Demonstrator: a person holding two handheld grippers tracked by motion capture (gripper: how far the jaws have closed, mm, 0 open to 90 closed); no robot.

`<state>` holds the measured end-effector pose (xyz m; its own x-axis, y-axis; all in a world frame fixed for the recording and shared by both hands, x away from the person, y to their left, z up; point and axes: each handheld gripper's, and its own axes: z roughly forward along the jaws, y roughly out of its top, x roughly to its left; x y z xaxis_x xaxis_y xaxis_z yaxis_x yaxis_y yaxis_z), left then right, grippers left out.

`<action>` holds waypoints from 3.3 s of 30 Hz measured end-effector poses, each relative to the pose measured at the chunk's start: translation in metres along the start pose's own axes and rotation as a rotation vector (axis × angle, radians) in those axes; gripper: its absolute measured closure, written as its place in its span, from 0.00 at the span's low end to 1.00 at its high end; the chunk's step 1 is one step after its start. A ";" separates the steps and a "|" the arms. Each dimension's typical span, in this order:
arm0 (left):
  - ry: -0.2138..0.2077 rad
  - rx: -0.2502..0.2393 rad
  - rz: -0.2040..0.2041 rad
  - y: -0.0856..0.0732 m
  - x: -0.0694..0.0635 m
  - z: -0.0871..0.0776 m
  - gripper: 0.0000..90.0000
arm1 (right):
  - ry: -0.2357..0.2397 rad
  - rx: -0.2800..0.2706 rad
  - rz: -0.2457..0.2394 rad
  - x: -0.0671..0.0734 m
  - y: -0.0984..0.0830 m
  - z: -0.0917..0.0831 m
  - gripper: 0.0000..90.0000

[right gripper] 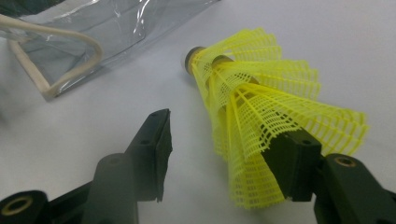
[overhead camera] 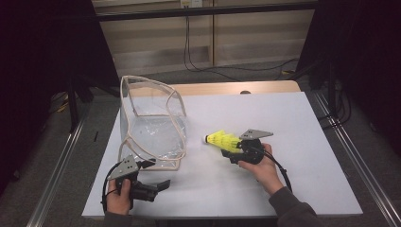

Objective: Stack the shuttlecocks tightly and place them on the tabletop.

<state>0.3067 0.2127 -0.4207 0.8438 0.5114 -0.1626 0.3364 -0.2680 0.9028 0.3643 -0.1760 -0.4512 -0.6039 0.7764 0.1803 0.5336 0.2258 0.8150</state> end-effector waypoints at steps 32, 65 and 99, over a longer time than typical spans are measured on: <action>-0.007 -0.002 -0.002 0.000 0.001 0.001 0.03 | -0.074 0.005 0.032 0.005 0.010 0.011 0.27; -0.008 0.001 -0.002 0.000 0.002 0.001 0.03 | -0.106 -0.012 0.061 0.006 0.009 0.024 0.60; -0.007 -0.002 -0.005 0.000 0.002 0.002 0.03 | -0.101 -0.016 0.038 0.001 0.012 0.022 0.94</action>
<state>0.3094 0.2120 -0.4217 0.8449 0.5073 -0.1695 0.3395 -0.2637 0.9029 0.3830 -0.1601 -0.4531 -0.5200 0.8399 0.1557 0.5452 0.1861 0.8174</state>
